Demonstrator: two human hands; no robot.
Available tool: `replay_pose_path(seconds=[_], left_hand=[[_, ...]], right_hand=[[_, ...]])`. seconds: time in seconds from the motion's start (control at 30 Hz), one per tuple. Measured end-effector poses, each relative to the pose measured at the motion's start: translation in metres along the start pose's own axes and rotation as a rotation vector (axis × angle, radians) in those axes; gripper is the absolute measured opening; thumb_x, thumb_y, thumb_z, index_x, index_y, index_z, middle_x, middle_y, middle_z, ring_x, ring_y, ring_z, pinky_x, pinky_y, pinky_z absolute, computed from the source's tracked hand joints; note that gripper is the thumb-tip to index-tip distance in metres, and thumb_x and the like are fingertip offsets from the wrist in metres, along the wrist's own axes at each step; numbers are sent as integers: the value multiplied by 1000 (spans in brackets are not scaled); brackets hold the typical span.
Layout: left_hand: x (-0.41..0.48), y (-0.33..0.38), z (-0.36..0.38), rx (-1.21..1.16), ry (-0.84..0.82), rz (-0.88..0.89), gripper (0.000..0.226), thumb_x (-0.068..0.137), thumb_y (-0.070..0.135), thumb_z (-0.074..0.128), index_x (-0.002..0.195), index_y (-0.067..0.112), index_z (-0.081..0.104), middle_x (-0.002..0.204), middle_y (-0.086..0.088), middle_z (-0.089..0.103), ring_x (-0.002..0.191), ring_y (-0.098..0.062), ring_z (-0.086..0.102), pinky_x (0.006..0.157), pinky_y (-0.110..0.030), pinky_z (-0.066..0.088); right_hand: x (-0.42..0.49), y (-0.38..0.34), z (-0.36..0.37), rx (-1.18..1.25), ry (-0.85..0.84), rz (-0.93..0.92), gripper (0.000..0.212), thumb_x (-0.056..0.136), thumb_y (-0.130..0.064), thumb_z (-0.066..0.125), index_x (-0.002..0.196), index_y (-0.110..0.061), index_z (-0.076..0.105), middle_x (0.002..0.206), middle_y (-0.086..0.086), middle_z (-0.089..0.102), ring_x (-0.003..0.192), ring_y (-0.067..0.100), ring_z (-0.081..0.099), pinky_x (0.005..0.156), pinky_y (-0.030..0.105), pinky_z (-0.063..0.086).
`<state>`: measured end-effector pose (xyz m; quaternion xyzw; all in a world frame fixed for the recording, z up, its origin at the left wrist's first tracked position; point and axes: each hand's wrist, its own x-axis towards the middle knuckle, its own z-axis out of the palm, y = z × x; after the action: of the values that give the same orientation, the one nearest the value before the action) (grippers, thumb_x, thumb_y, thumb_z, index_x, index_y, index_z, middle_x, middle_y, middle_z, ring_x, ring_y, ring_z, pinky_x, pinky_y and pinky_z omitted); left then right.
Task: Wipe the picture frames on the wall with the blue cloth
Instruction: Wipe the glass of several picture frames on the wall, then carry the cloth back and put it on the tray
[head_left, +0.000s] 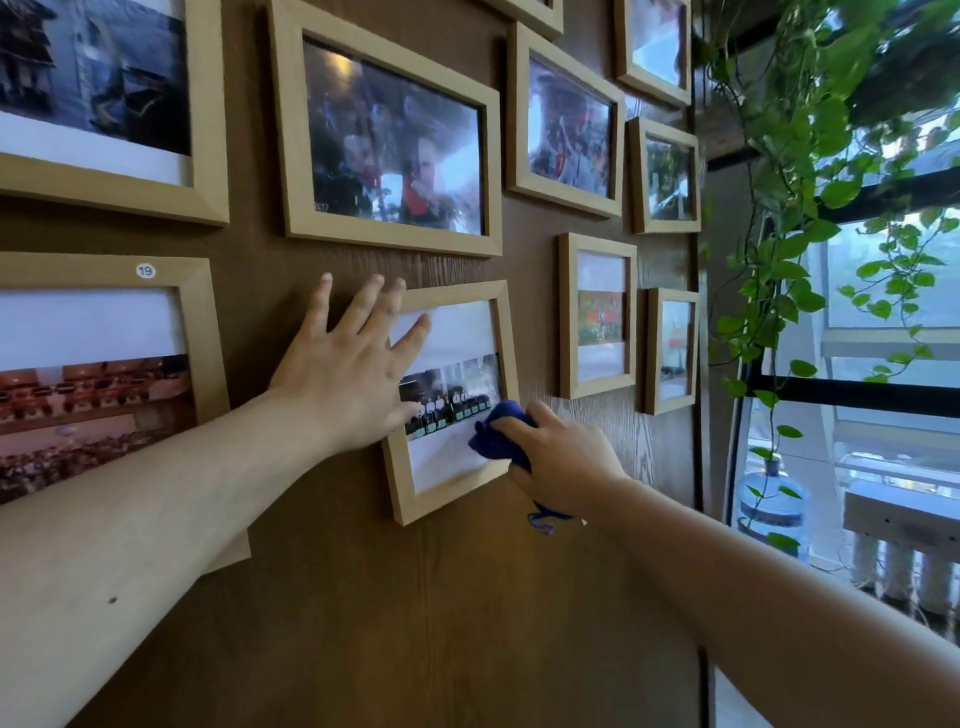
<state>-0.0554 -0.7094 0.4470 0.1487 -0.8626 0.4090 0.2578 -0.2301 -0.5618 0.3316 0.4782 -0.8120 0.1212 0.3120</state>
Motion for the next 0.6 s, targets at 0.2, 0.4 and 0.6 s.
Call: replay_pose_path(seconds=[0.2, 0.4, 0.6], left_hand=[[6, 52, 2, -140, 134, 154, 79, 89, 65, 21, 152, 20, 10, 160, -19, 10, 148, -35, 5, 116, -58, 13], [40, 121, 18, -294, 186, 199, 80, 89, 63, 32, 152, 16, 14, 159, -16, 21, 146, -32, 17, 117, -55, 18], [79, 199, 34, -397, 145, 275, 83, 90, 64, 30, 152, 14, 8, 160, -14, 16, 147, -31, 10, 119, -53, 13]], right_hand=[[0, 46, -20, -162, 64, -105, 50, 89, -41, 48, 136, -31, 31, 117, 5, 47, 83, 22, 55, 58, 33, 45], [-14, 116, -29, -300, 40, -87, 55, 88, -40, 51, 138, -28, 31, 116, 9, 49, 85, 26, 58, 55, 36, 48], [-65, 182, -22, -335, -7, 2, 54, 81, -34, 58, 132, -24, 44, 108, 13, 54, 76, 33, 60, 47, 30, 36]])
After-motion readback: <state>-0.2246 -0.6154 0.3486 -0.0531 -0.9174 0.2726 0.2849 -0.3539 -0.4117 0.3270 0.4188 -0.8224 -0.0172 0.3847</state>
